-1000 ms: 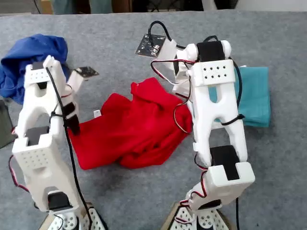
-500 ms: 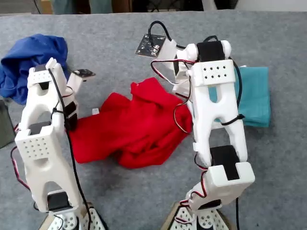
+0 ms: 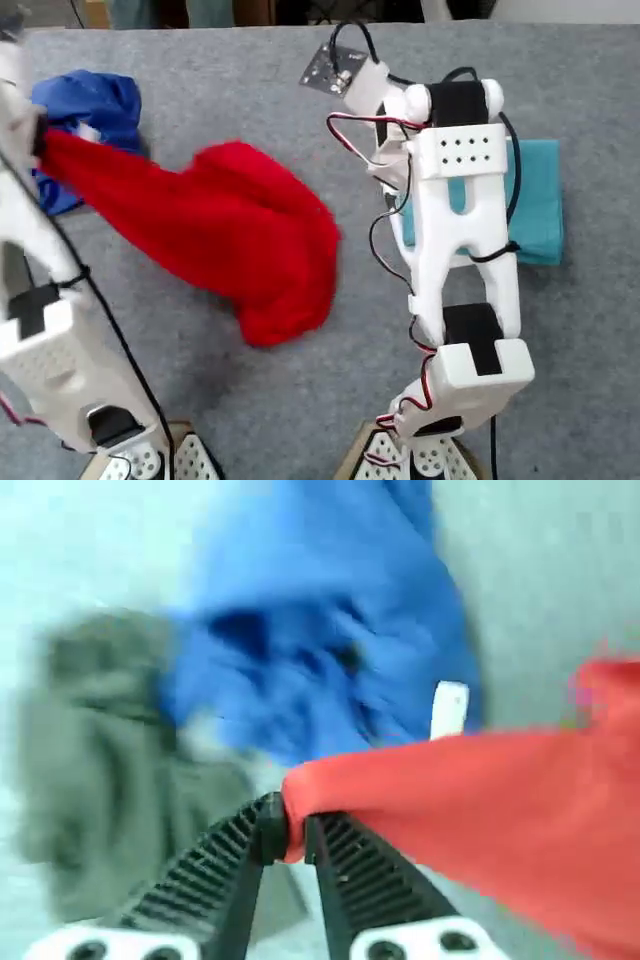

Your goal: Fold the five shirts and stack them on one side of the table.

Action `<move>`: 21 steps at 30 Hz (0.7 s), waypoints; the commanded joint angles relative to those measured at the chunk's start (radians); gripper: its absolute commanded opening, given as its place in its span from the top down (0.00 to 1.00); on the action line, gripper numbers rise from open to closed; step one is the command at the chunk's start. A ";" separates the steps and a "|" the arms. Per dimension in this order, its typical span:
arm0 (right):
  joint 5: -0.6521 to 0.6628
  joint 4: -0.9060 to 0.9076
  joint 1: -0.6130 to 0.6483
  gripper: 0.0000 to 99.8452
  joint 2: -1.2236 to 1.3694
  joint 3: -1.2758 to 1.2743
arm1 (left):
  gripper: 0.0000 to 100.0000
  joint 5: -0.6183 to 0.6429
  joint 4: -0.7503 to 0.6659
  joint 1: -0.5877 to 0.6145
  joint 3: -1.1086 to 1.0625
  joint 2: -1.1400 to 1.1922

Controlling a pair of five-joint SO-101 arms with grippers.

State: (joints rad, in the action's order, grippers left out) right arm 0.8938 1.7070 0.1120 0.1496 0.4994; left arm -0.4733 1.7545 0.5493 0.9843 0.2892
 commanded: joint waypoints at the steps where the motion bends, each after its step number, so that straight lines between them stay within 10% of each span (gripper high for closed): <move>1: -0.046 -0.018 0.009 0.65 -0.008 0.059 | 0.97 0.025 0.005 0.051 0.101 -0.140; 14: -0.468 -0.178 0.522 0.65 0.188 -0.091 | 0.97 -0.236 0.003 0.375 -0.619 -0.295; 21: -0.473 -0.261 0.646 0.87 0.507 -0.028 | 0.97 -0.285 -0.137 0.466 -0.989 -0.299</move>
State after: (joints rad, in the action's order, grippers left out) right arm 0.4242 1.4676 0.7319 0.5700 0.4135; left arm -0.7465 1.6840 0.9851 0.1158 0.0437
